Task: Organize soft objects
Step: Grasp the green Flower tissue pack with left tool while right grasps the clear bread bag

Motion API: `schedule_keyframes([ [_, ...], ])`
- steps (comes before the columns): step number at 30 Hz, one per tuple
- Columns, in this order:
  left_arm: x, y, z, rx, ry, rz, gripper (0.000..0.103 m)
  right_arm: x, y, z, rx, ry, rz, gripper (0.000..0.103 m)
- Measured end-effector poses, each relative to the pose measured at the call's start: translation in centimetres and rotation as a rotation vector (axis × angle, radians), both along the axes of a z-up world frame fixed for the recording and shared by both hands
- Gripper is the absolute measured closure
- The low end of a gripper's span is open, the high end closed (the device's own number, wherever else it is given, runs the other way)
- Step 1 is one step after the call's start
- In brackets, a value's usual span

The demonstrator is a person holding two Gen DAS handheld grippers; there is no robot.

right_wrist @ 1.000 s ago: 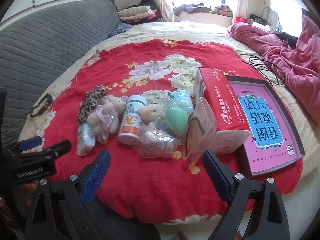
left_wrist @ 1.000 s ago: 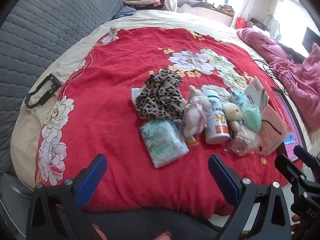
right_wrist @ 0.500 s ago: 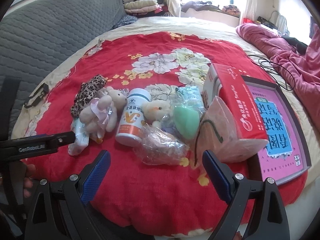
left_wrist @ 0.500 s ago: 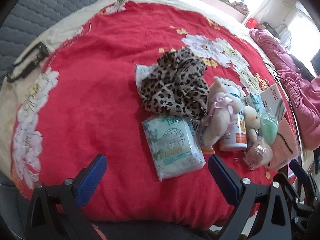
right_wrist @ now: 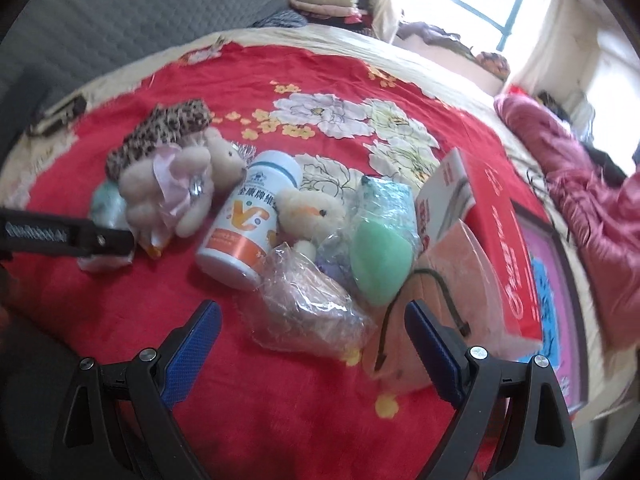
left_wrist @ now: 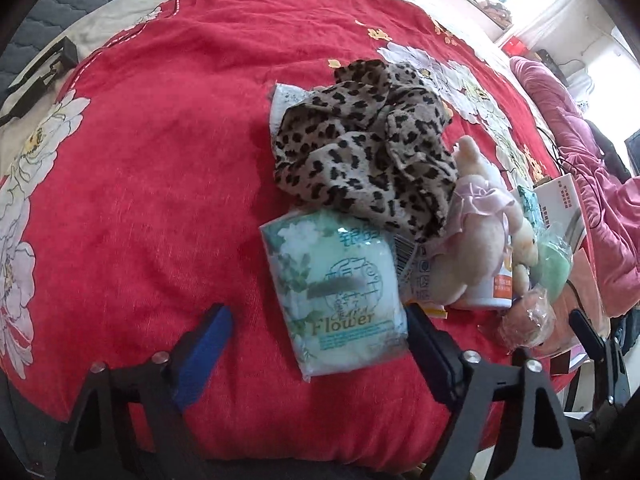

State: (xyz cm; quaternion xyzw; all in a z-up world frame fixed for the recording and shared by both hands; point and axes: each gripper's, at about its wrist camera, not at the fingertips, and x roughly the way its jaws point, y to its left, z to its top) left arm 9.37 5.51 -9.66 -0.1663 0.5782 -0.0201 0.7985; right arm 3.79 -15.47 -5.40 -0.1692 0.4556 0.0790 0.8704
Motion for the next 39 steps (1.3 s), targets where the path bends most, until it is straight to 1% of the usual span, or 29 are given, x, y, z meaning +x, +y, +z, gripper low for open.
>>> schedule_keyframes([
  [1, 0.1, 0.0, 0.1, 0.000, -0.002, -0.002, 0.023, 0.2, 0.3, -0.5, -0.025, 0.002, 0.011, 0.010],
  [3, 0.2, 0.2, 0.2, -0.005, -0.002, -0.001, 0.032, 0.4, 0.7, -1.2, -0.062, -0.002, 0.028, 0.010],
  [4, 0.3, 0.2, 0.2, -0.006, -0.001, -0.002, 0.034, 0.5, 0.9, -1.4, -0.076, -0.006, 0.029, 0.010],
  [5, 0.4, 0.2, 0.2, -0.008, 0.000, -0.001, 0.038, 0.6, 1.0, -1.6, -0.084, -0.018, 0.031, 0.013],
  [6, 0.5, 0.2, 0.2, -0.008, 0.000, -0.001, 0.042, 0.6, 0.9, -1.5, -0.076, -0.022, 0.037, 0.021],
  [7, 0.5, 0.2, 0.2, -0.008, -0.002, -0.004, 0.045, 0.7, 1.0, -1.4, -0.070, -0.027, 0.039, 0.026],
  [8, 0.5, 0.3, 0.3, -0.009, -0.004, -0.003, 0.047, 0.8, 1.0, -1.3, -0.061, -0.033, 0.042, 0.039],
  [9, 0.5, 0.4, 0.3, -0.014, -0.004, -0.004, 0.048, 0.9, 0.9, -1.2, -0.056, -0.034, 0.041, 0.043],
  [11, 0.4, 0.6, 0.4, -0.021, -0.005, -0.003, 0.050, 1.0, 0.7, -0.9, -0.024, -0.029, 0.034, 0.047],
  [13, 0.1, 0.9, 0.5, -0.028, -0.006, 0.001, 0.052, 0.9, 0.2, -0.3, 0.023, -0.029, 0.023, 0.048],
  [18, -1.0, 1.1, 1.4, -0.030, -0.019, -0.007, 0.053, 0.3, -1.6, 1.5, 0.210, -0.002, -0.009, 0.048],
  [20, -1.5, 0.9, 1.8, -0.017, -0.017, -0.020, 0.053, 0.1, -1.9, 1.9, 0.242, 0.008, -0.022, 0.048],
  [25, -3.3, -0.1, 3.0, -0.002, -0.033, -0.053, 0.053, -0.4, -2.3, 2.4, 0.252, 0.006, -0.038, 0.048],
  [30, -4.5, -1.3, 4.7, 0.013, -0.060, -0.087, 0.053, -0.9, -2.0, 4.0, 0.258, -0.024, -0.020, 0.048],
  [35, -5.4, -2.6, 7.3, 0.035, -0.119, -0.125, 0.053, -1.2, -2.2, 6.0, 0.261, -0.069, -0.015, 0.048],
  [39, -5.1, -4.2, 9.7, 0.055, -0.166, -0.159, 0.053, -1.5, -3.3, 7.8, 0.267, -0.106, -0.020, 0.048],
])
